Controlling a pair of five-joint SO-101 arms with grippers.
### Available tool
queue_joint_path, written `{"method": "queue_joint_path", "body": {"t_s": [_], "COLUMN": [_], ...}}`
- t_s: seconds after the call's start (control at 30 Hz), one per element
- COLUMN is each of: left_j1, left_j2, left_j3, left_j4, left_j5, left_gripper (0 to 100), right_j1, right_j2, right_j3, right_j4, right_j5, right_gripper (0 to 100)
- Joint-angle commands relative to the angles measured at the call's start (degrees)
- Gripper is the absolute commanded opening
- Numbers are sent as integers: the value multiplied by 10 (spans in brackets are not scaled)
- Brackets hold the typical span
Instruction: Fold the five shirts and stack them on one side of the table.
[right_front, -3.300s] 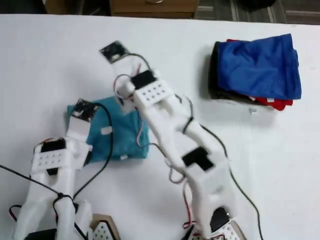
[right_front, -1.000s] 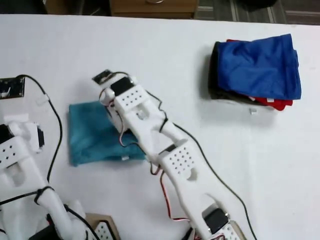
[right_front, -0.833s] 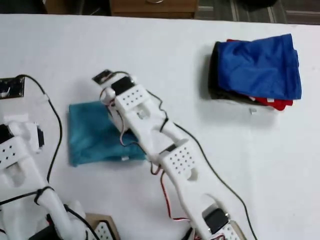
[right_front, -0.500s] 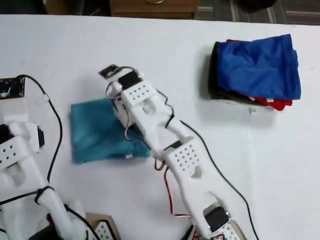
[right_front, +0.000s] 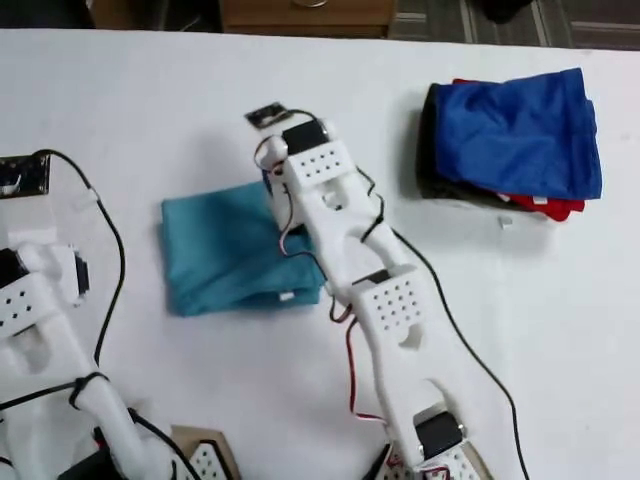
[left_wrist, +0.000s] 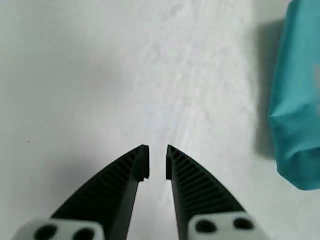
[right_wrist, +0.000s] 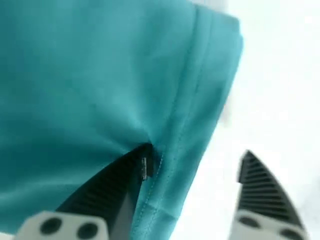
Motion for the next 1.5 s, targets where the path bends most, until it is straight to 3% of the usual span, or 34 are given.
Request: {"method": "queue_joint_path", "body": {"t_s": [0.0, 0.13, 0.43, 0.7, 1.0, 1.2, 1.47], "left_j1": [-4, -4, -4, -4, -4, -5, -5], "left_j2": [-5, -5, -5, -4, -4, -5, -5], "left_j3": [-20, -20, -20, -20, -20, -20, -20], "left_j4": [-4, -4, -4, -4, -4, -4, -4], "left_j5": [3, 3, 3, 3, 2, 2, 2], "left_gripper": [87, 87, 87, 87, 87, 87, 87], "right_j1": [-22, -46, -79, -47, -72, -126, -123], "right_j2": [-69, -87, -86, 5, 67, 67, 69], "right_j3": [-7, -5, 53, 62, 62, 62, 62], "right_j4": [13, 13, 10, -22, -13, 9, 9], "right_j5": [-69, -141, -181, -182, -169, -70, -63], "right_gripper": [332, 356, 358, 413, 409, 289, 154]}}
